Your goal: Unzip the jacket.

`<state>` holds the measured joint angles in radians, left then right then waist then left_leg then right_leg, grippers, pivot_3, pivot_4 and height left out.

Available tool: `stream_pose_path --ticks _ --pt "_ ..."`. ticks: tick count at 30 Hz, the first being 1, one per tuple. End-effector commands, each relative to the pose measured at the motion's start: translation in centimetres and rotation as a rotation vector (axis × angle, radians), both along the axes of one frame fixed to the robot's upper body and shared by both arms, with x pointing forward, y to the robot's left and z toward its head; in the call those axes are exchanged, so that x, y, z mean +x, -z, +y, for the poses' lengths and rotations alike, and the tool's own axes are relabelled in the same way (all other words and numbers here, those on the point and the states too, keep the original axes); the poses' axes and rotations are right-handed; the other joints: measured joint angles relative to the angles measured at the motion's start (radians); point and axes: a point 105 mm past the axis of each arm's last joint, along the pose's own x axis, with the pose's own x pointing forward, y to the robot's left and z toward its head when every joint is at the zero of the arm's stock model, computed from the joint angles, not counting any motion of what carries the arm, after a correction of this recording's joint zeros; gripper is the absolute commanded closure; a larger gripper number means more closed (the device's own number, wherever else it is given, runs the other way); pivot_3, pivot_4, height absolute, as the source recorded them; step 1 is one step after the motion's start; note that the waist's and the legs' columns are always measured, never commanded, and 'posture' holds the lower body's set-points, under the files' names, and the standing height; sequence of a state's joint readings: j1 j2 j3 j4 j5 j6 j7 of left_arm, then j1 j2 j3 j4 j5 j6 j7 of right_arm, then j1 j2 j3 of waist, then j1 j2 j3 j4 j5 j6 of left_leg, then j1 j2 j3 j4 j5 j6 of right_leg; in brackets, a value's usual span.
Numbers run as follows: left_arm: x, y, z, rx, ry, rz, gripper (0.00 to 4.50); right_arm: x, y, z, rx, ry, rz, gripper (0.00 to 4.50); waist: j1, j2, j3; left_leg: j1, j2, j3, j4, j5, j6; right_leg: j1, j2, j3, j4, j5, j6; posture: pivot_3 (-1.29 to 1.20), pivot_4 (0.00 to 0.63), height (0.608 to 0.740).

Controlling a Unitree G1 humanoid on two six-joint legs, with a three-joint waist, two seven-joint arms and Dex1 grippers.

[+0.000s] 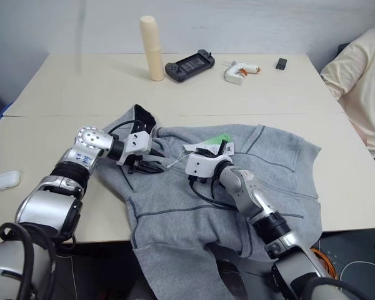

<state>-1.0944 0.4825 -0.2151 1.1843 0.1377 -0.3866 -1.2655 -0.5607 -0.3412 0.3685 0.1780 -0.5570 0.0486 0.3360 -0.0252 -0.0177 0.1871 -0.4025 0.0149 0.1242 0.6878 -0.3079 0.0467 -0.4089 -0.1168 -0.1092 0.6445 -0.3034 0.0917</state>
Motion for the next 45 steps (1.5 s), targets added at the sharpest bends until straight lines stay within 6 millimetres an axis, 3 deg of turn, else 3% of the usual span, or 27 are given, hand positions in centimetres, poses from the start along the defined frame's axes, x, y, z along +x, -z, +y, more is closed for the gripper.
stream_pose_path --ticks 1,6,9,17,23,33,42,45 --pt "-0.2 2.5 1.7 0.095 -0.068 0.042 2.22 -0.4 -2.5 -1.9 0.098 0.066 -0.047 4.49 0.000 0.000 0.000 0.000 0.000 0.000 0.000 0.000 0.000 0.000 0.000 0.000 0.000 0.000 0.000 0.00 0.150 0.740" --pt "-0.3 3.3 2.3 0.128 -0.083 0.055 2.22 -1.7 -4.3 -5.1 0.142 0.165 -0.083 4.49 0.002 0.000 0.000 0.000 0.000 0.000 0.000 0.000 0.000 0.000 0.000 0.001 0.000 0.000 0.000 0.00 0.150 0.740" --pt "-0.4 3.5 2.6 0.137 -0.091 0.059 2.22 -2.5 -5.1 -8.3 0.159 0.267 -0.111 4.49 0.008 0.000 0.000 0.000 -0.001 -0.001 0.000 0.000 0.000 0.000 -0.001 0.002 0.000 0.000 0.000 0.00 0.150 0.740" --pt "-0.4 3.6 2.6 0.141 -0.099 0.071 2.22 -4.8 -5.6 -15.1 0.165 0.475 -0.117 4.49 0.013 0.001 -0.003 0.002 0.000 0.000 -0.001 0.000 0.000 0.000 0.000 0.002 0.000 0.000 0.000 0.00 0.150 0.740" --pt "-0.6 3.7 2.6 0.130 -0.093 0.083 2.22 -9.1 -8.1 -26.1 0.119 0.763 -0.164 4.49 0.025 0.001 -0.004 0.001 -0.001 0.000 -0.001 0.000 0.001 0.001 -0.001 0.001 -0.001 0.000 0.000 0.00 0.150 0.740" --pt "-0.4 3.3 2.3 0.114 -0.090 0.081 2.22 -13.0 -10.1 -36.8 0.092 0.946 -0.137 4.49 0.020 0.005 -0.006 0.017 0.001 0.005 -0.009 -0.003 0.002 0.013 -0.002 0.003 -0.011 0.000 0.000 0.00 0.150 0.740" --pt "-0.6 3.6 2.8 0.097 -0.106 0.087 2.22 -14.2 -10.8 -41.1 0.067 1.041 -0.149 4.49 0.018 0.008 -0.008 0.017 0.001 0.004 -0.010 -0.003 0.001 0.014 -0.007 0.005 -0.014 0.000 0.000 0.00 0.150 0.740" --pt "-0.4 2.9 2.3 0.025 -0.124 0.099 2.22 -12.1 -9.7 -38.6 0.131 0.926 -0.078 4.49 0.013 0.010 -0.009 0.017 0.001 0.003 -0.010 -0.003 0.001 0.014 -0.007 0.006 -0.015 0.000 0.000 0.00 0.150 0.740"
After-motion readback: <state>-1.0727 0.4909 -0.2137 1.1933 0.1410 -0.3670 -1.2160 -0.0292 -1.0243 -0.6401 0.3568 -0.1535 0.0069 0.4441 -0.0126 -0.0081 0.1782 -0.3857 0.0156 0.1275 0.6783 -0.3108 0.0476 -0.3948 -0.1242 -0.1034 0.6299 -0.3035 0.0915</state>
